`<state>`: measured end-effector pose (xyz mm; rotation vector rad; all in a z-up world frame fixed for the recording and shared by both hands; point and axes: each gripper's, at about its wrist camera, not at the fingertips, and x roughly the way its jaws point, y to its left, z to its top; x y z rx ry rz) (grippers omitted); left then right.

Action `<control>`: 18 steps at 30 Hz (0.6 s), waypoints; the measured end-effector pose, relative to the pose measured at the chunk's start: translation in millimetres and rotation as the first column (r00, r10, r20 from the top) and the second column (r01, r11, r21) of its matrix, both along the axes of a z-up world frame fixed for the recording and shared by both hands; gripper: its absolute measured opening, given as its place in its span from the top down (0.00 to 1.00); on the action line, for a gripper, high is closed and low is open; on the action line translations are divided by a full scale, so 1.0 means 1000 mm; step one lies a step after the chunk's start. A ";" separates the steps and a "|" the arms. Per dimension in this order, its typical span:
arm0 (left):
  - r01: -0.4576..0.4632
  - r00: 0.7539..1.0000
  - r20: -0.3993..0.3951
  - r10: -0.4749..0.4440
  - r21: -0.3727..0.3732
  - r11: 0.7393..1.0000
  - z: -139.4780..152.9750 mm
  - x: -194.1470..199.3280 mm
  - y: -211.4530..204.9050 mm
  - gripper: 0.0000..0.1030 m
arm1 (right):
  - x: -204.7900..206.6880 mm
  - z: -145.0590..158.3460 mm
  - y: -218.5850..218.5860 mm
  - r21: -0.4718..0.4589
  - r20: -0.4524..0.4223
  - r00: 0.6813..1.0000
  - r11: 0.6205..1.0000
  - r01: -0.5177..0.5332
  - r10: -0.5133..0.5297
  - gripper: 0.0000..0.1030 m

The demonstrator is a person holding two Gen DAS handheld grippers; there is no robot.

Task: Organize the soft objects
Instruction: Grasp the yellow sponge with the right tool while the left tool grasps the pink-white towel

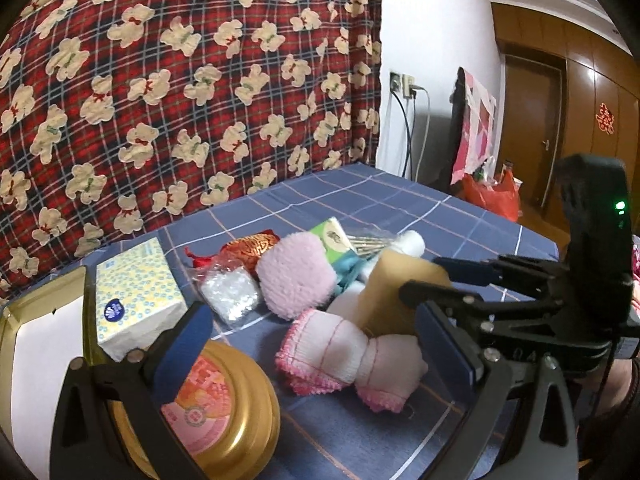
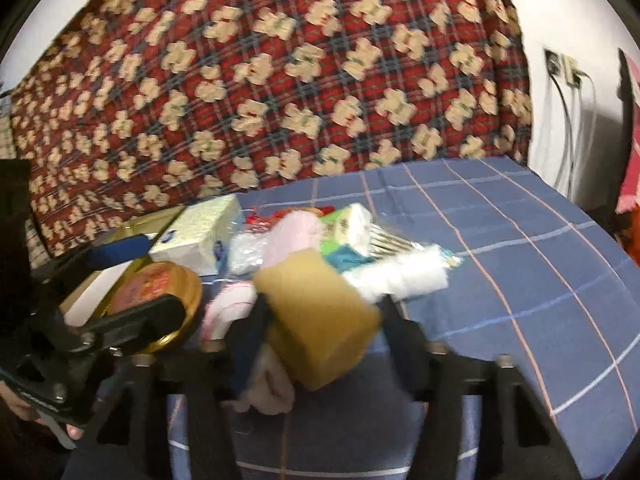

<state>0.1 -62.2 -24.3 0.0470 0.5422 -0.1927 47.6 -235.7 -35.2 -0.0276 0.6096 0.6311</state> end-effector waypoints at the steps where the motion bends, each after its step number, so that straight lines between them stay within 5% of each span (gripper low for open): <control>1: 0.004 1.000 -0.001 -0.004 0.007 1.000 -0.001 0.000 -0.001 0.00 | -0.003 0.001 0.000 0.004 0.014 1.000 1.000 -0.008 0.007 0.59; 9: 0.041 0.999 -0.012 -0.041 0.073 0.996 -0.007 0.002 -0.016 0.01 | -0.011 0.019 -0.026 0.168 0.095 0.995 0.986 -0.012 -0.004 0.63; 18: 0.142 0.990 -0.044 -0.135 0.215 0.966 -0.021 0.004 -0.057 0.11 | -0.007 0.023 -0.043 0.210 0.124 0.989 0.976 0.050 -0.078 0.63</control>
